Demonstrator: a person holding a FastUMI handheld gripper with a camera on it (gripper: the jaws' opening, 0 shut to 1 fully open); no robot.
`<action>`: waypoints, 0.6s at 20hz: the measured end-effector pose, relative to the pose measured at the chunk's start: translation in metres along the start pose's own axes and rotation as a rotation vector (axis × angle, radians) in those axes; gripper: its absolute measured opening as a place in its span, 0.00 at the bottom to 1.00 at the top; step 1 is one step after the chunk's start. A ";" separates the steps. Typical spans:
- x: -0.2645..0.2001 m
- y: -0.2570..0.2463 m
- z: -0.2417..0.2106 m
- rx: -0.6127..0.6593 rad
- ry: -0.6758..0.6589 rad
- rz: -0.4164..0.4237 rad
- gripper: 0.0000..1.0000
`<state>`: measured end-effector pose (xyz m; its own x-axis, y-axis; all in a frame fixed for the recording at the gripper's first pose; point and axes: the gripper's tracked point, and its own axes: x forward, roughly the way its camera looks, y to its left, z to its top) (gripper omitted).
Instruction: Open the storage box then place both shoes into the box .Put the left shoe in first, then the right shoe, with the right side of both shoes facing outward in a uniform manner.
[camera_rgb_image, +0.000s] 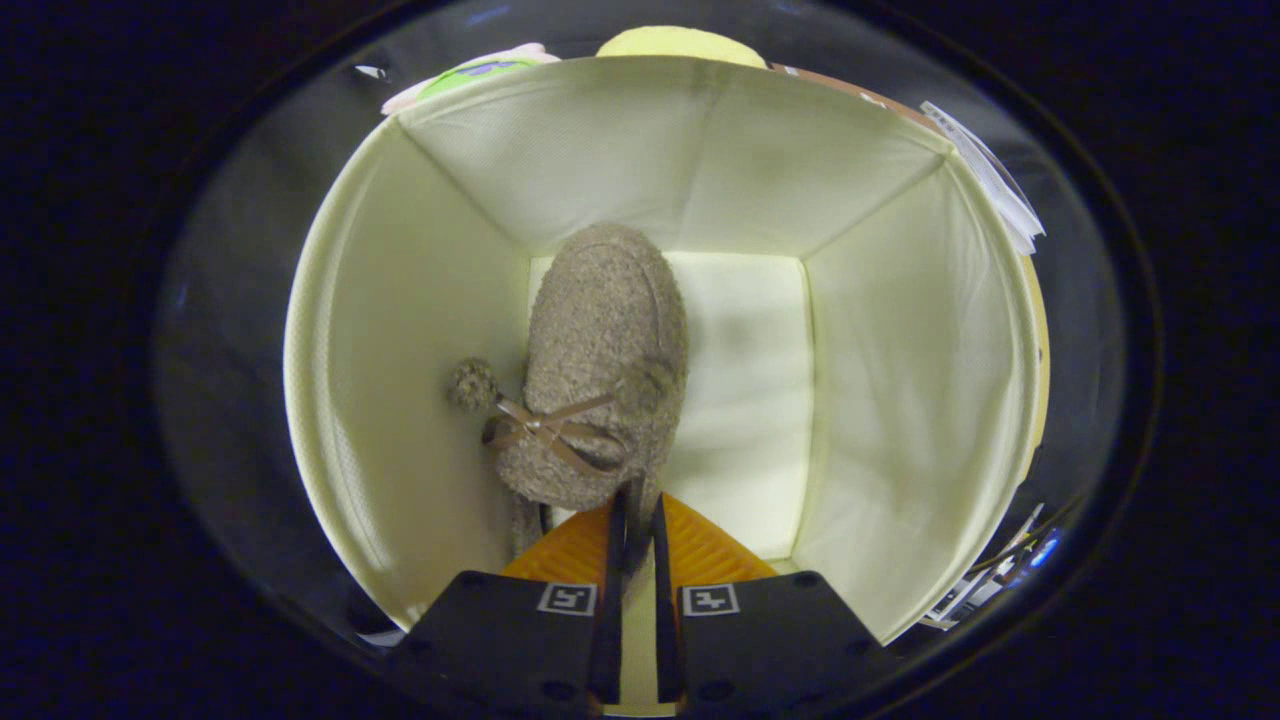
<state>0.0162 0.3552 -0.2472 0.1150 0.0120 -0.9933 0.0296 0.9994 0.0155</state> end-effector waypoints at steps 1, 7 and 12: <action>-0.003 -0.001 -0.002 0.000 0.005 0.000 0.48; -0.033 -0.015 -0.011 0.018 -0.022 0.040 1.00; -0.072 -0.027 -0.020 0.085 -0.054 0.081 1.00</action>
<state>-0.0132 0.3282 -0.1786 0.1739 0.0885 -0.9808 0.1023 0.9889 0.1074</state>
